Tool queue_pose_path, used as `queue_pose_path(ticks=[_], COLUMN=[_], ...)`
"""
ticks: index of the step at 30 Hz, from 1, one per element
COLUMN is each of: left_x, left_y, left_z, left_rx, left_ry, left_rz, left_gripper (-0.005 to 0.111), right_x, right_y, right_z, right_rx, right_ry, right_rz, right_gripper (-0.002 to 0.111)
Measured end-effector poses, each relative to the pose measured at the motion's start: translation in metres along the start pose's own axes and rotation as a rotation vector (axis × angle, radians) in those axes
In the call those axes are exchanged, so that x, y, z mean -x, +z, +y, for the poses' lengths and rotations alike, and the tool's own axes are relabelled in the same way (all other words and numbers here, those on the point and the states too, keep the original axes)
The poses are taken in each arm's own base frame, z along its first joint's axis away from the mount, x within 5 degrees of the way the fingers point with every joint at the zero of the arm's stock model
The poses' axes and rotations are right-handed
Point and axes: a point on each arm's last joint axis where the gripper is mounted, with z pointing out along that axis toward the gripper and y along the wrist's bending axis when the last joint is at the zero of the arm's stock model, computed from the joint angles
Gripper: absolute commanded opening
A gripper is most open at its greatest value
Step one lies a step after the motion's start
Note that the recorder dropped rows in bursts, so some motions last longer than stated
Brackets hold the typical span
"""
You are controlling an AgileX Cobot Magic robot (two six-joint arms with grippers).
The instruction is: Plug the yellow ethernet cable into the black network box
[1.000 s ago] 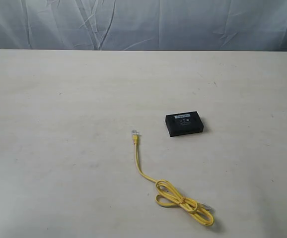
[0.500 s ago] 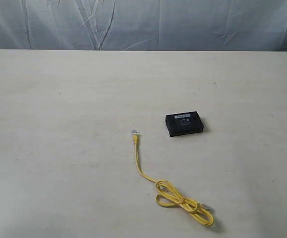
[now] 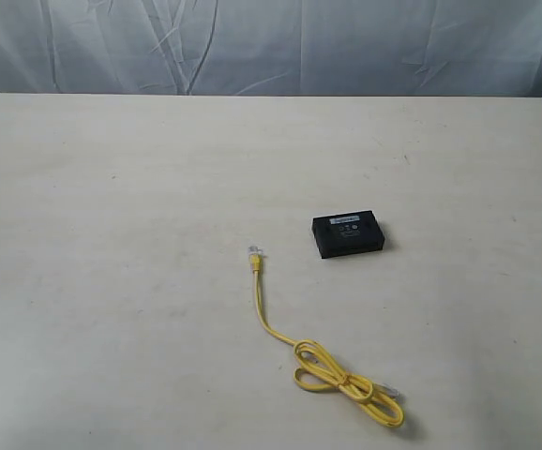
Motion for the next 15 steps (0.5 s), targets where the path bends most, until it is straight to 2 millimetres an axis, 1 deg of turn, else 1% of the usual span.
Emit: queue_pose_path(ticks=[1, 2, 3, 4, 5, 7, 10, 11, 12, 15], left_x=[0.0, 0.0, 0.0, 0.0, 0.0, 0.0, 0.0, 0.0, 0.0, 0.0], left_y=[0.0, 0.0, 0.0, 0.0, 0.0, 0.0, 0.0, 0.0, 0.0, 0.0], left_z=[0.0, 0.0, 0.0, 0.0, 0.0, 0.0, 0.0, 0.0, 0.0, 0.0], left_rx=[0.0, 0.0, 0.0, 0.0, 0.0, 0.0, 0.0, 0.0, 0.0, 0.0], left_ry=[0.0, 0.0, 0.0, 0.0, 0.0, 0.0, 0.0, 0.0, 0.0, 0.0], left_rz=[0.0, 0.0, 0.0, 0.0, 0.0, 0.0, 0.0, 0.0, 0.0, 0.0], left_gripper=[0.0, 0.0, 0.0, 0.0, 0.0, 0.0, 0.0, 0.0, 0.0, 0.0], right_x=[0.005, 0.016, 0.019, 0.023, 0.022, 0.015, 0.007, 0.006, 0.01, 0.018], right_y=[0.004, 0.016, 0.023, 0.036, 0.041, 0.061, 0.088, 0.098, 0.107, 0.126], right_z=[0.001, 0.001, 0.002, 0.002, 0.002, 0.006, 0.01, 0.013, 0.019, 0.044], right_rx=[-0.002, -0.006, -0.008, -0.01, -0.008, 0.018, 0.04, 0.055, 0.082, 0.177], right_ry=[0.003, 0.007, 0.008, 0.011, 0.021, 0.121, 0.161, 0.16, 0.147, 0.086], right_rz=[0.06, 0.167, 0.201, 0.24, 0.257, 0.342, 0.526, 0.593, 0.633, 0.69], right_gripper=[-0.001, -0.001, -0.001, -0.001, -0.001, -0.001, -0.001, -0.001, -0.001, -0.001])
